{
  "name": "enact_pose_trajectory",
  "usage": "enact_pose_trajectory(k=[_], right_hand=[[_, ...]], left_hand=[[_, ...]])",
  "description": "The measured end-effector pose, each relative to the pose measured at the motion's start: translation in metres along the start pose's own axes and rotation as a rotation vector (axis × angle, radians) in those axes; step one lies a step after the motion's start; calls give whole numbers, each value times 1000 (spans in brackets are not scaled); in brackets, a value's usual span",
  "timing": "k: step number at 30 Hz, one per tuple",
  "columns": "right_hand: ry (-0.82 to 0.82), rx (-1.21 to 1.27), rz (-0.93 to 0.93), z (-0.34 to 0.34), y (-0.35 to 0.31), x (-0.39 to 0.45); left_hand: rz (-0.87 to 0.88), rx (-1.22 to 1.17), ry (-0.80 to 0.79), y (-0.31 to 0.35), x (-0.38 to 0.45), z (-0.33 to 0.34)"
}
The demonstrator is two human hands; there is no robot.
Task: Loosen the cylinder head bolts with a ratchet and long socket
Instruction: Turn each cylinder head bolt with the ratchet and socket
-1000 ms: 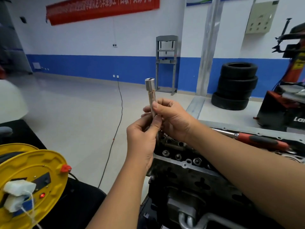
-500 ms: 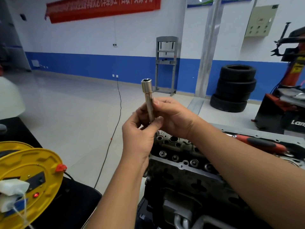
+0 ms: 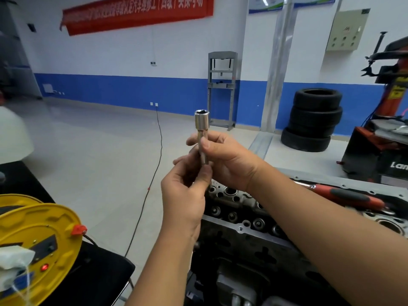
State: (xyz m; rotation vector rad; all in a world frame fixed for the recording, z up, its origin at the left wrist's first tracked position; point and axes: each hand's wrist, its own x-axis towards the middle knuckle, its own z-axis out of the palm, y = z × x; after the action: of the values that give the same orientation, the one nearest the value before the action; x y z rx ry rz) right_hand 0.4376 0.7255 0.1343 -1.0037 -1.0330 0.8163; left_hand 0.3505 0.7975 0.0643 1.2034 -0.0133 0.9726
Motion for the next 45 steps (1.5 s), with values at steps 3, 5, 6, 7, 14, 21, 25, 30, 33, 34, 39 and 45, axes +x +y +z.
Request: enact_pose_trajectory(k=[3, 5, 6, 7, 14, 21, 25, 30, 33, 34, 39, 45], right_hand=[[-11, 10, -34, 2, 4, 1], [1, -63, -43, -1, 6, 2], [8, -97, -39, -2, 7, 3], [18, -113, -30, -3, 7, 3], [8, -83, -12, -3, 8, 6], [52, -91, -33, -6, 10, 9], [77, -99, -43, -6, 8, 5], [67, -45, 10, -7, 6, 3], [82, -76, 42, -10, 7, 5], [70, -75, 40, -11, 7, 5], [14, -32, -23, -9, 7, 5], [75, -73, -7, -6, 5, 2]], left_hand=[[13, 10, 46, 4, -1, 0], [-14, 10, 5, 4, -2, 0], [-32, 3, -34, 4, -3, 0], [-57, -7, -63, 4, -4, 0], [-93, 34, 44, 2, 0, 0], [-117, -47, 78, 5, 3, 1], [-148, -101, 65, 6, 5, 0], [-186, -11, -27, 5, 0, -3], [-169, 50, -19, 3, 0, -5], [-150, 65, -1, 2, 1, -5], [-105, 51, 55, 0, 2, -7], [-174, 37, -87, 1, 0, -5]])
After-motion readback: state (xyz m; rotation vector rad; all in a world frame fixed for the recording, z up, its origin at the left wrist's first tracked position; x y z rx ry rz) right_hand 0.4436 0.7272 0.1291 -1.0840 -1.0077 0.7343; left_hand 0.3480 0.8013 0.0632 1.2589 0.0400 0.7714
